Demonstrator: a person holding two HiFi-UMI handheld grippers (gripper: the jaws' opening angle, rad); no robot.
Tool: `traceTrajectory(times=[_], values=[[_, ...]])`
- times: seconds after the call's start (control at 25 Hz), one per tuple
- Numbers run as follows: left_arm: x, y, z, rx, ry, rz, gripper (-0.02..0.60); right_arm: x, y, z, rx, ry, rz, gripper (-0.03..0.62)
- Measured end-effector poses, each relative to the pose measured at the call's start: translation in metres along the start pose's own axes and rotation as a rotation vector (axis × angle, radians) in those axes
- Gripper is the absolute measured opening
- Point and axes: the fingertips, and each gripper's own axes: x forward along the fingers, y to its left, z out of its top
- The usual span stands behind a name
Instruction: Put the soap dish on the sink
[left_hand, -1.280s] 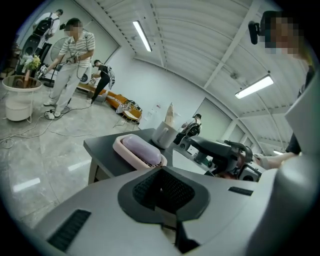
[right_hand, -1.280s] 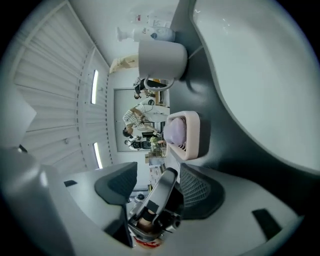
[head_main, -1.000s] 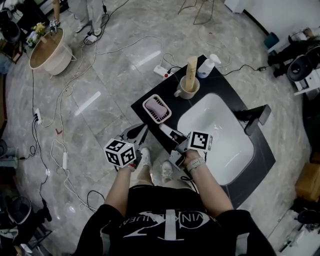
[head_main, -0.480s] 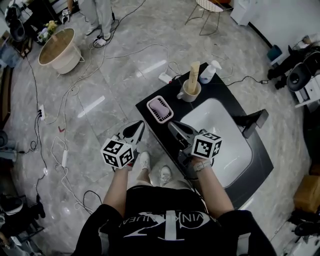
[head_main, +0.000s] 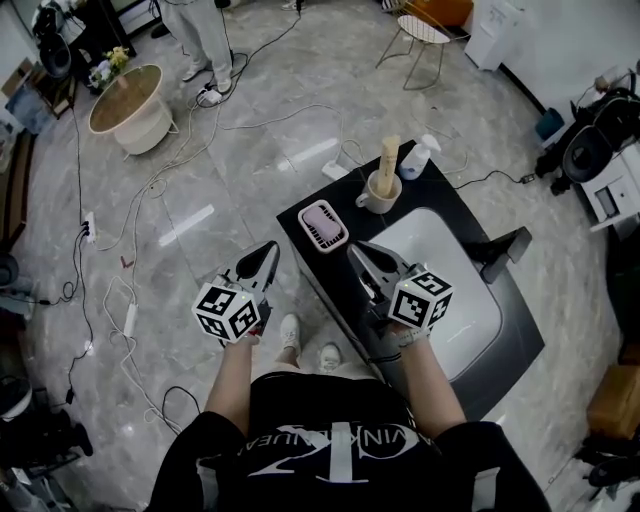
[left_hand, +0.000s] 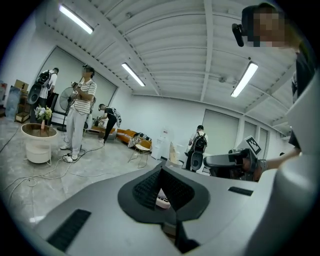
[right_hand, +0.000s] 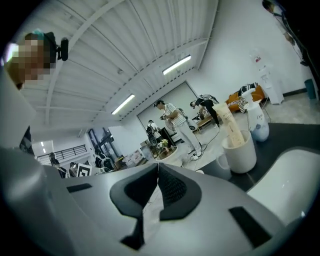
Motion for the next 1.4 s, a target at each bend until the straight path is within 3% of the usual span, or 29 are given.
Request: traceTrajectory(times=[0.72,1.4], values=[[-0.038,0.004,0.056,0.064,-0.157,0.064,0.014,-0.016,0.030,0.036,-0.234,-0.037,0.008,0.026],[-0.057,0.010,0.081,0.113,-0.233,0.109,0.014,-0.022,0.030,0.052,-0.277,-0.087,-0.028,0.025]])
